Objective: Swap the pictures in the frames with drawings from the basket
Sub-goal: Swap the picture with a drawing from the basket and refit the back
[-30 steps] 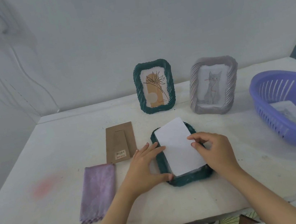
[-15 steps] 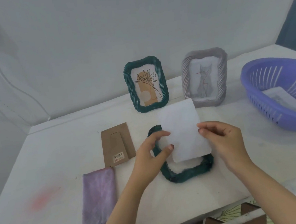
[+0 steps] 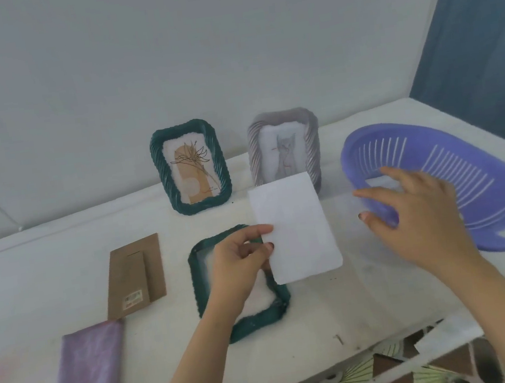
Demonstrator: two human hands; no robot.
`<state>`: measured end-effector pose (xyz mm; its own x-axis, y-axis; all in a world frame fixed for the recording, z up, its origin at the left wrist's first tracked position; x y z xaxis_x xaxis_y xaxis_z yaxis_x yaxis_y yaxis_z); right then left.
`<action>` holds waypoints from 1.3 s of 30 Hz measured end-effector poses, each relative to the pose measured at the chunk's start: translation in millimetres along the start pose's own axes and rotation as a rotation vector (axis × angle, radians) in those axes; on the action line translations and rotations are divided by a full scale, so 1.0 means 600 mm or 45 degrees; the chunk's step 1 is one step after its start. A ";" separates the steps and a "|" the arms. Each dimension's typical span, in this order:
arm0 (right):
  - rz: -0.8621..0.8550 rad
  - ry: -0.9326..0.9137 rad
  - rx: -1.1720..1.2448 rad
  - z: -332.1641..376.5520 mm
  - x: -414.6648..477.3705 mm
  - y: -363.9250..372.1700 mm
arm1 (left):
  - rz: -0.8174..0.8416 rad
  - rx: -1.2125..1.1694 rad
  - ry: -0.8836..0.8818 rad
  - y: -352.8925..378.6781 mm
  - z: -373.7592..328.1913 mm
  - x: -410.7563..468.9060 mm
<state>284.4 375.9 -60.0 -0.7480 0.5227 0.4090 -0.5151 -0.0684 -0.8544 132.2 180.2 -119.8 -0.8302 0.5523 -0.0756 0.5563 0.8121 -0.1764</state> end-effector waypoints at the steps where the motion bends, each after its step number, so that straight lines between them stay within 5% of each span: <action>1: 0.206 0.055 -0.047 -0.020 0.001 0.000 | -0.001 -0.019 -0.015 0.015 0.000 0.001; 4: 0.581 0.136 0.263 -0.059 -0.011 0.001 | 0.004 -0.074 -0.072 0.062 0.004 0.000; 14: 0.311 0.074 0.732 -0.121 0.023 -0.049 | -0.011 0.190 -0.209 0.207 0.029 0.013; 34: 0.613 -0.117 0.792 -0.119 -0.020 -0.012 | -0.108 1.174 0.134 0.295 0.011 0.029; 36: 0.604 -0.018 0.913 -0.129 -0.010 -0.025 | -0.213 1.093 0.235 0.289 0.002 0.025; 39: 0.437 0.154 0.981 -0.173 0.034 -0.048 | -0.254 0.565 0.307 0.288 -0.023 0.008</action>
<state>327.5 476.7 -60.0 -0.8874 0.4517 0.0924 -0.4419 -0.7759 -0.4502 224.7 325.8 -137.0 -0.8572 0.4657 0.2201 0.2768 0.7769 -0.5655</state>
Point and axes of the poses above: each hand's wrist, its own x-axis towards the middle knuckle, its own y-axis out of the palm, z = x × y, the point moved 6 cm from there along x, towards the middle knuckle, and after that the axes turned 7 degrees about x, right-handed, at the moved point
